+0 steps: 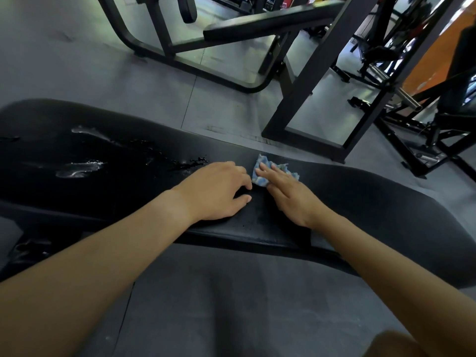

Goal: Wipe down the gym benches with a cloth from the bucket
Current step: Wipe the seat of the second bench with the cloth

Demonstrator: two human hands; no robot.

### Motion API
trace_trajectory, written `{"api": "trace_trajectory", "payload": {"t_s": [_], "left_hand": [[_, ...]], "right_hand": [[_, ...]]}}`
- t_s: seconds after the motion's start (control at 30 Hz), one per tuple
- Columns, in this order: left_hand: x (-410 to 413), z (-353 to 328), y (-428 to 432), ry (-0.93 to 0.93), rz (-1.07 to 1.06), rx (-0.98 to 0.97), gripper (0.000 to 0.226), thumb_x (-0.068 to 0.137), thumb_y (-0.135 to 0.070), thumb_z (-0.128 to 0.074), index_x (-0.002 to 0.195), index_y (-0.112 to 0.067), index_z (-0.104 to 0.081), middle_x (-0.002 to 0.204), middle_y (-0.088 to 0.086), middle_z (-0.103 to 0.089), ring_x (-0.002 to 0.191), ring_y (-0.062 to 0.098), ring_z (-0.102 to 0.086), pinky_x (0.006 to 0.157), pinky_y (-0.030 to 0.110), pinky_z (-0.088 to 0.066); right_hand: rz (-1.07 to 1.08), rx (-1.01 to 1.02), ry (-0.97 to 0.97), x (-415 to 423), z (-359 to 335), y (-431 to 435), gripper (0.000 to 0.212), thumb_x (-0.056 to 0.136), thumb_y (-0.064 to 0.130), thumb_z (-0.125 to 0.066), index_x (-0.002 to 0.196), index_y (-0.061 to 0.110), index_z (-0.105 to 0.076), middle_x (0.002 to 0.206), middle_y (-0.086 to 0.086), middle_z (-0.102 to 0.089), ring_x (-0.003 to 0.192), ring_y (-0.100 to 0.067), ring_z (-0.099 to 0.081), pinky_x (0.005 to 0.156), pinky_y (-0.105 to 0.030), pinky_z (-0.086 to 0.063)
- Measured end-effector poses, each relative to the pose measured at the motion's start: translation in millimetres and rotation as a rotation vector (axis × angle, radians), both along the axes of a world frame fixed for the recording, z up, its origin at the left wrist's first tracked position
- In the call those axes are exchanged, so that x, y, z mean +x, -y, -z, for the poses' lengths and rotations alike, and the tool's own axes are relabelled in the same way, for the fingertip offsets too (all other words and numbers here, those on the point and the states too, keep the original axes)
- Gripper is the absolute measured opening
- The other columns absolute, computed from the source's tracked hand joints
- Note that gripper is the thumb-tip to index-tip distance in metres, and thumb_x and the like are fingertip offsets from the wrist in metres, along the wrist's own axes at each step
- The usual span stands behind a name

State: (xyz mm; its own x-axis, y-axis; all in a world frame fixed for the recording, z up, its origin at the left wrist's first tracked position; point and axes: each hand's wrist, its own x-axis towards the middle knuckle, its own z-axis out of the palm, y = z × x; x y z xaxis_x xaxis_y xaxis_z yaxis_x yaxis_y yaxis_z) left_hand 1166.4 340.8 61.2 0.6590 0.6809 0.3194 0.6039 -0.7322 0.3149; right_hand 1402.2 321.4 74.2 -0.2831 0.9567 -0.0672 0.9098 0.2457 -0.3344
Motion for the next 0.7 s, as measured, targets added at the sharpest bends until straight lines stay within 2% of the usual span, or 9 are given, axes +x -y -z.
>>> {"api": "trace_trajectory", "payload": {"t_s": [0.07, 0.27, 0.53, 0.7], "left_hand": [[-2, 1, 1, -0.006, 0.005, -0.003, 0.038, 0.102, -0.049, -0.052, 0.131, -0.028, -0.066, 0.125, -0.012, -0.065, 0.114, 0.010, -0.057, 0.103, 0.035, -0.047], [-3, 4, 2, -0.009, 0.010, -0.026, 0.037, 0.101, -0.047, -0.052, 0.131, -0.029, -0.065, 0.129, -0.011, -0.066, 0.117, 0.011, -0.056, 0.105, 0.037, -0.046], [-2, 2, 2, -0.013, 0.002, -0.023, 0.036, 0.102, -0.043, -0.052, 0.132, -0.029, -0.065, 0.122, -0.011, -0.067, 0.112, 0.011, -0.057, 0.102, 0.034, -0.046], [3, -6, 3, -0.034, -0.031, -0.030, 0.032, 0.102, -0.039, -0.053, 0.127, -0.027, -0.068, 0.121, -0.010, -0.068, 0.111, 0.012, -0.058, 0.101, 0.035, -0.047]], "right_hand": [[0.055, 0.012, 0.027, 4, 0, -16, 0.046, 0.111, 0.024, -0.031, 0.156, 0.030, -0.033, 0.166, 0.013, -0.020, 0.154, -0.007, -0.006, 0.124, -0.033, -0.001], [0.247, 0.007, 0.084, -7, 7, -60, 0.046, 0.110, 0.027, -0.028, 0.156, 0.029, -0.032, 0.167, 0.007, -0.021, 0.156, -0.020, -0.012, 0.124, -0.057, -0.007], [0.006, 0.052, 0.000, -6, 11, 2, 0.046, 0.111, 0.029, -0.031, 0.156, 0.036, -0.030, 0.166, 0.015, -0.020, 0.155, -0.009, -0.005, 0.126, -0.050, -0.002], [0.015, 0.047, 0.024, -3, 8, -19, 0.045, 0.111, 0.027, -0.031, 0.156, 0.032, -0.035, 0.166, 0.013, -0.023, 0.155, -0.010, -0.009, 0.126, -0.053, -0.006]]}}
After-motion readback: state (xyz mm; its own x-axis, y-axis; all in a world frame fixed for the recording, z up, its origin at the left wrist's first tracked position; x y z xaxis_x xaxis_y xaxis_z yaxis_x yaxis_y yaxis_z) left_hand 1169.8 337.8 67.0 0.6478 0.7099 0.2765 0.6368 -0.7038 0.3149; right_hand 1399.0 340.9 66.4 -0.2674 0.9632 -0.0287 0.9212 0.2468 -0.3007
